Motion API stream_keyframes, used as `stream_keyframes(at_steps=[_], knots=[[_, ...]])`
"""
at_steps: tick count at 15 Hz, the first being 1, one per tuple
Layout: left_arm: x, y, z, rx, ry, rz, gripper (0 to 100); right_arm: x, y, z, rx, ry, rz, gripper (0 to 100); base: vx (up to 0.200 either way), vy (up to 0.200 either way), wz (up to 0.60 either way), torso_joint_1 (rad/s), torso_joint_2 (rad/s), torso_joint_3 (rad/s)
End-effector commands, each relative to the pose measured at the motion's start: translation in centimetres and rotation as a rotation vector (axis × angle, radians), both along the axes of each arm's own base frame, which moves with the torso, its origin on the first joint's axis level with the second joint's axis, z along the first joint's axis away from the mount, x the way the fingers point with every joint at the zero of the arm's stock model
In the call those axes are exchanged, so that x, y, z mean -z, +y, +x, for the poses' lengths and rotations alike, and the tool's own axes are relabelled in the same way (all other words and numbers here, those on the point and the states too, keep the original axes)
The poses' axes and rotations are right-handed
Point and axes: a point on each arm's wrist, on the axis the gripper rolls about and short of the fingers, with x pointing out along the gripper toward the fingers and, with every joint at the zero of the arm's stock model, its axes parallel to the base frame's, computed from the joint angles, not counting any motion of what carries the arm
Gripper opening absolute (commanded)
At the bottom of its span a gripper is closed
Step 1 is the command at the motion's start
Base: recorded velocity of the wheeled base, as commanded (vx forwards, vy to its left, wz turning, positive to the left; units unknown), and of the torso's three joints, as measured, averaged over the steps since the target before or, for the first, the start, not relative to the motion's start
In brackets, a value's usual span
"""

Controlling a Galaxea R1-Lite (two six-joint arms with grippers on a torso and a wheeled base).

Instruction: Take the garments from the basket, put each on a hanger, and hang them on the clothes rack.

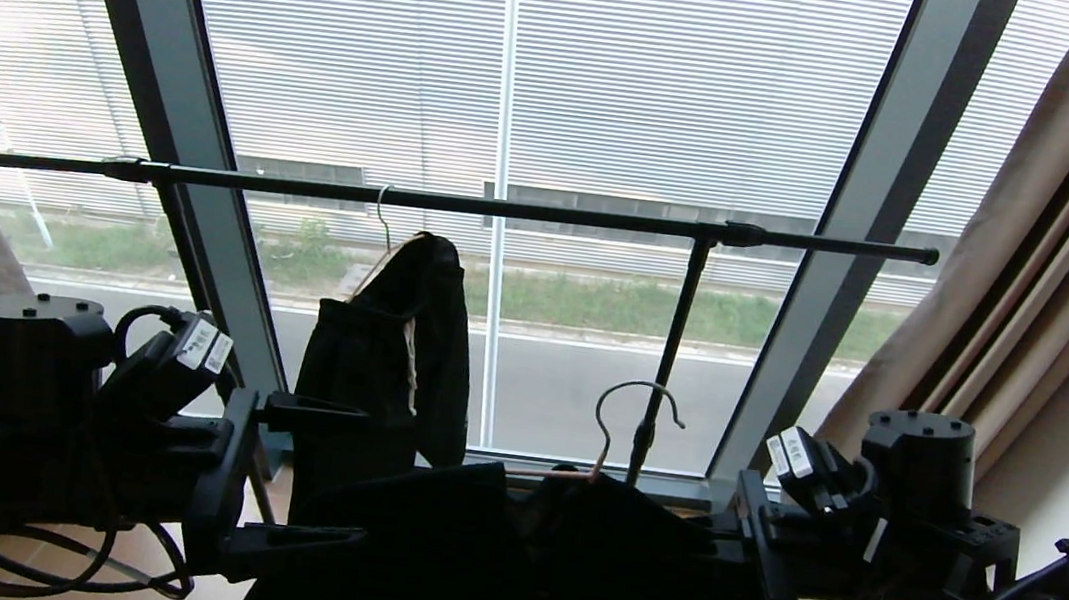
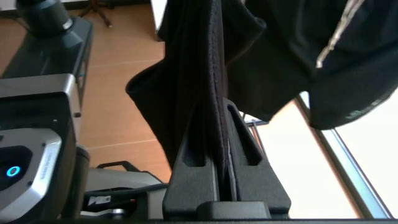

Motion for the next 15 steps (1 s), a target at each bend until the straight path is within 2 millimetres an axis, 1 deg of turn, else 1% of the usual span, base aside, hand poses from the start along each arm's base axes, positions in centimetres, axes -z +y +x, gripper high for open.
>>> stream_keyframes(at_steps=[1,4,7,15], knots=[[0.3,-1.3,0.3,0.054,0.005,0.002,100,0.2,0.2,0.0,-0.006,0.008,-0.004,0,0.0,0.0,0.0,0.0,0.0,0.0],[1.4,-3.0,1.3,0.112,0.026,0.013,100,0.3,0.4,-0.1,-0.01,0.011,-0.005,0,0.0,0.0,0.0,0.0,0.0,0.0],[2.7,-3.9,1.8,0.148,0.019,0.036,100,0.3,0.7,-0.3,-0.019,0.01,-0.008,0,0.0,0.0,0.0,0.0,0.0,0.0],[2.7,-4.9,1.5,0.186,0.008,0.039,100,0.4,1.5,-0.8,-0.033,0.012,-0.02,0,0.0,0.0,0.0,0.0,0.0,0.0]])
